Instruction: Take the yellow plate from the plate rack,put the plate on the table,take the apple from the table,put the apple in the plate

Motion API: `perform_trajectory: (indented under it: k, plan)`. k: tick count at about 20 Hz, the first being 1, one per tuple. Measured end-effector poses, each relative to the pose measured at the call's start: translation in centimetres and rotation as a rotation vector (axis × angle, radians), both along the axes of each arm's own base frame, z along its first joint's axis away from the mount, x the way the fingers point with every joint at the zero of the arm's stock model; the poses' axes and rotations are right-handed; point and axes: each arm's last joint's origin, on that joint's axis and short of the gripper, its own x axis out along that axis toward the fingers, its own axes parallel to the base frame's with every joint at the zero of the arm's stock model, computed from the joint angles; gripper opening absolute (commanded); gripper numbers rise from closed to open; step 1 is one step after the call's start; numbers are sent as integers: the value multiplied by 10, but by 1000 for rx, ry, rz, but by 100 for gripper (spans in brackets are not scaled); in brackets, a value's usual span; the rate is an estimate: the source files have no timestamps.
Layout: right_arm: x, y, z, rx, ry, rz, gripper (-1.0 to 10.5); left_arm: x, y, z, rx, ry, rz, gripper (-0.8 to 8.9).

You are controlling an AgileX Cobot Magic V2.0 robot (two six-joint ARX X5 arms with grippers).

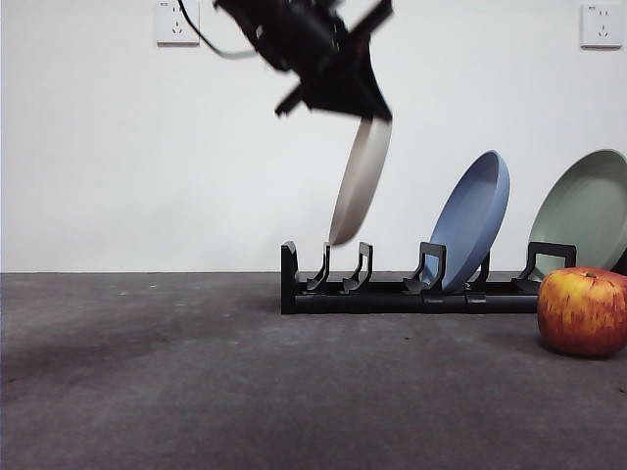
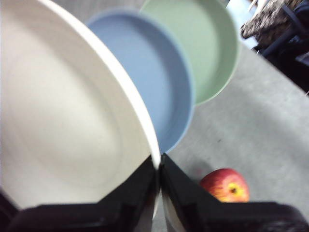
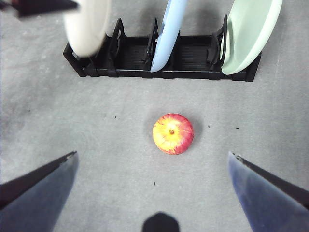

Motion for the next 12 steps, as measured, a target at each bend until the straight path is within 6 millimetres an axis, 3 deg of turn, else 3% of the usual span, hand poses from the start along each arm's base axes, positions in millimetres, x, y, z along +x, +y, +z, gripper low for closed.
perform_trajectory:
  k: [6, 12]
  plan:
    - [0, 0, 0, 0, 0, 0, 566, -40, 23, 56, -38, -51, -73, -6]
    - [0, 0, 0, 0, 0, 0, 566, -135, 58, 112, 254, -227, -121, -6]
